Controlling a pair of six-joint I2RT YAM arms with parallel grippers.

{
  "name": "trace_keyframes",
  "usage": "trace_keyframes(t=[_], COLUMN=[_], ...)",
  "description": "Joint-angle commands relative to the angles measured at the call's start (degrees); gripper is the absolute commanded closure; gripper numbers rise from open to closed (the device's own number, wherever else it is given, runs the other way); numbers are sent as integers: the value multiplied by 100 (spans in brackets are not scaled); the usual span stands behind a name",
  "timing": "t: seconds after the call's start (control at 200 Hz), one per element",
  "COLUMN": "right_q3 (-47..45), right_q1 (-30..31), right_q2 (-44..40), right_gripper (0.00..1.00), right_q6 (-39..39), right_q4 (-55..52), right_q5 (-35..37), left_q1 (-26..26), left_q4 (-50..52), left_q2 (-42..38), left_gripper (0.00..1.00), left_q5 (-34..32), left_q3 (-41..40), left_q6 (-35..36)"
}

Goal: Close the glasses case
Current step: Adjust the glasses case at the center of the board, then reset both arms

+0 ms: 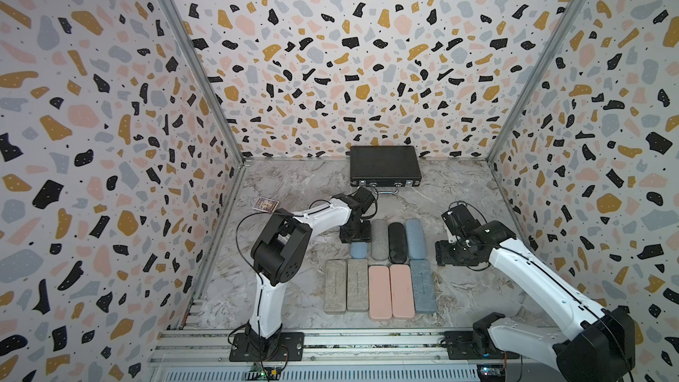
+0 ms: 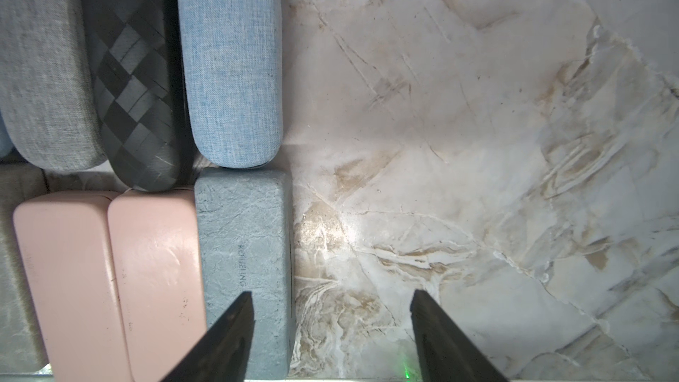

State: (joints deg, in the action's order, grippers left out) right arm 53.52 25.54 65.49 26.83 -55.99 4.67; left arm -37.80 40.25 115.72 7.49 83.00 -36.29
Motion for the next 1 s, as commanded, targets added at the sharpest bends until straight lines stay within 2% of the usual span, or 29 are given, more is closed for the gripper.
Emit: trace_keyframes(t=[0.0,0.33,0.461,0.596,0.696,0.761,0.851,0.871,0.941,0.996], right_q3=[-25,-11,14,54,-6,-170,-445,-532,-866,-1157], right_q1=[-17,-15,-23,-16,-14,-16,-20,-21,-27,-23], right_q2=[-167,-195,-255,-360,-501,-684,-895,-948,-1139,-1298], right_gripper=[30,30,30,29,28,27,26,25,2,1], right_q6=[59,92,111,169,295,379,460,455,491,525], right_q4=[-97,-98,-109,-99,-18,197,552,683,1128,1543], right_q5=[-10,-36,-5,89,427,747,1204,1303,1812,2240], left_q1=[-66,-69,-68,-51,4,86,301,354,575,825], left_q4=[-30,-15,148,451,649,653,390,290,-158,-514], left_q2=[-162,-268,-427,-724,-1159,-1633,-2398,-2602,-3259,-3713], left_gripper=[43,23,19,14,10,0,1,1,1,1], left_q5=[16,-83,-333,-751,-1205,-1616,-2186,-2373,-2905,-3096], left_q3=[-116,-133,-44,114,119,-18,-473,-618,-1224,-1665], left_q6=[-85,-88,-45,67,153,279,531,586,775,898])
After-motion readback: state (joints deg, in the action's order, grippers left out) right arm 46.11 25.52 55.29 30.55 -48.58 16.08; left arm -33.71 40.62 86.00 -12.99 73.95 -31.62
